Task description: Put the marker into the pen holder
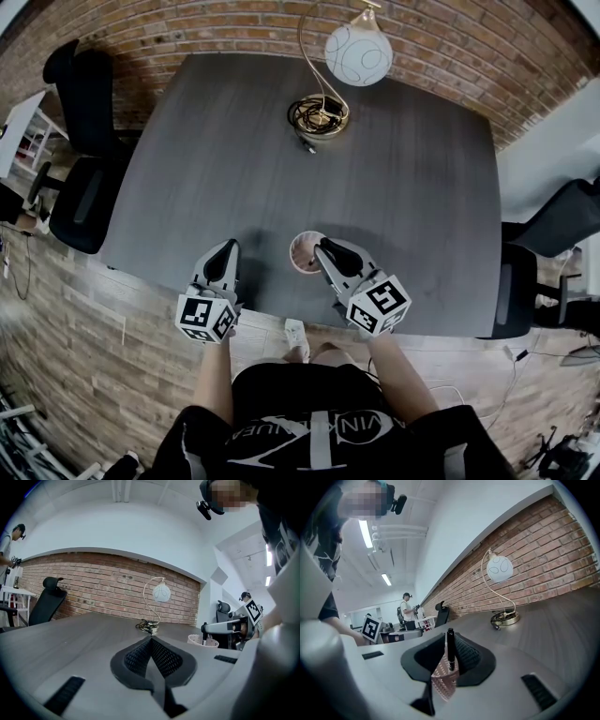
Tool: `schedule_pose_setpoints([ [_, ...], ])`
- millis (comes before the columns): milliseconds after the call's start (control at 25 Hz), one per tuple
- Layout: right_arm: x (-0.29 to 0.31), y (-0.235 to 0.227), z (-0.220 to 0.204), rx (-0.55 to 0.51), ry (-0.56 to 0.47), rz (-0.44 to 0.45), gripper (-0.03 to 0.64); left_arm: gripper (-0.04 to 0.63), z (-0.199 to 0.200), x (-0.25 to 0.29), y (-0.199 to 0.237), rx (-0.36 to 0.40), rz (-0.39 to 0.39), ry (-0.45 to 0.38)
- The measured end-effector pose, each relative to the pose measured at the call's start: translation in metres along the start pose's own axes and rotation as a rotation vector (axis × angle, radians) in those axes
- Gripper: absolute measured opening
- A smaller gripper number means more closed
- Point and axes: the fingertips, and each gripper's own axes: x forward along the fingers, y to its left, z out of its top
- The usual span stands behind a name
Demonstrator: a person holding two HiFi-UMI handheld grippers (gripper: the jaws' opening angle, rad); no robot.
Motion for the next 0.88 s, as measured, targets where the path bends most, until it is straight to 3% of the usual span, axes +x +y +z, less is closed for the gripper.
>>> schedule_pose_setpoints([
  [200,0.001,-0.002,0.0,-0.009,0.0,-0.003,0.058,0.014,0.0,0.001,0.002,-0.002,0.001,-0.003],
  [560,0.0,-0.007,-0.001,-0.001,0.0,-0.026,0.149,0.014,0.0,0.003,0.004,-0.006,-0.002,-0.006],
  [880,-0.001,-0.017,-0.004,0.054,-0.007,-0.048,0.164,0.014,0.001,0.001,0.007,-0.003,0.003,-0.007],
])
